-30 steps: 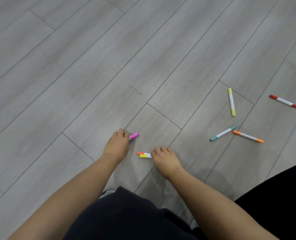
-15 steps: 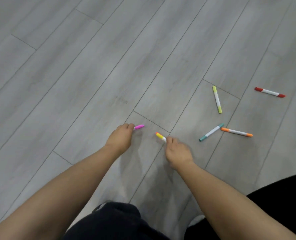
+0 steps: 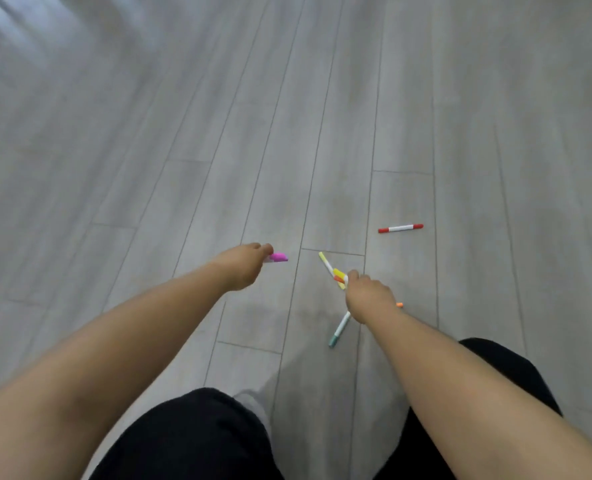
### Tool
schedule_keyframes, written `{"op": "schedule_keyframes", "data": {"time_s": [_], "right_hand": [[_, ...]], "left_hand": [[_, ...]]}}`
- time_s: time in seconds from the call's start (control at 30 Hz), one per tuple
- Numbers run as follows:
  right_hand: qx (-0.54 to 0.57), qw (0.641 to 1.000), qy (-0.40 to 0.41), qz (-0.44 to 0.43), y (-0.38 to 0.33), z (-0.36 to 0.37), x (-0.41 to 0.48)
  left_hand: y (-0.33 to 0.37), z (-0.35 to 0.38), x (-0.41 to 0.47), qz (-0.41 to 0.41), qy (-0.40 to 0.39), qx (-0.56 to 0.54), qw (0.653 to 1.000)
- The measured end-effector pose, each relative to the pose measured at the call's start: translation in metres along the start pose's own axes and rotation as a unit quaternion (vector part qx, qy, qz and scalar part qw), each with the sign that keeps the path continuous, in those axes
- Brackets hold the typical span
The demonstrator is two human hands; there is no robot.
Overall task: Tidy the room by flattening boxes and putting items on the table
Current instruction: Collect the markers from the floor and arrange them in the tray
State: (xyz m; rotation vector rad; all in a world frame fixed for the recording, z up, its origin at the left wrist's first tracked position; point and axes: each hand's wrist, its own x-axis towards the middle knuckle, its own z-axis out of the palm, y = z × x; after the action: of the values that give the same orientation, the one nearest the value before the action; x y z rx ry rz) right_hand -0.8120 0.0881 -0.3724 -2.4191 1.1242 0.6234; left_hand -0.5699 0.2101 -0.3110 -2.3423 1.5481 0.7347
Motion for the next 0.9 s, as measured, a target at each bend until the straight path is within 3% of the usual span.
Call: {"op": "schedule_keyframes", "data": {"time_s": [0.17, 0.3, 0.53, 0.73, 0.9], "right_hand": [[0.012, 0.999, -0.036, 0.030, 0.034, 0.015, 0.035], [0.010, 0.999, -0.019, 0.038, 0.067, 0.057, 0.062], [-0.053, 0.998, -0.027, 0.004, 0.111, 0.112, 0.067], [-0.080, 0.996, 0.017, 0.025, 0.104, 0.130, 0.058], [0.050, 0.993, -0.012, 0.107, 0.093, 0.133, 0.044]], "left_hand": [[0.044, 0.033, 0.070, 0.052, 0.007, 0.010, 0.999], [0.061, 0.091, 0.136, 0.134, 0.013, 0.047, 0.990], [0.073, 0.146, 0.205, 0.313, 0.028, 0.116, 0.942], [0.084, 0.140, 0.209, 0.334, 0.040, 0.196, 0.921], [0.080, 0.144, 0.200, 0.275, 0.035, 0.210, 0.938]]}}
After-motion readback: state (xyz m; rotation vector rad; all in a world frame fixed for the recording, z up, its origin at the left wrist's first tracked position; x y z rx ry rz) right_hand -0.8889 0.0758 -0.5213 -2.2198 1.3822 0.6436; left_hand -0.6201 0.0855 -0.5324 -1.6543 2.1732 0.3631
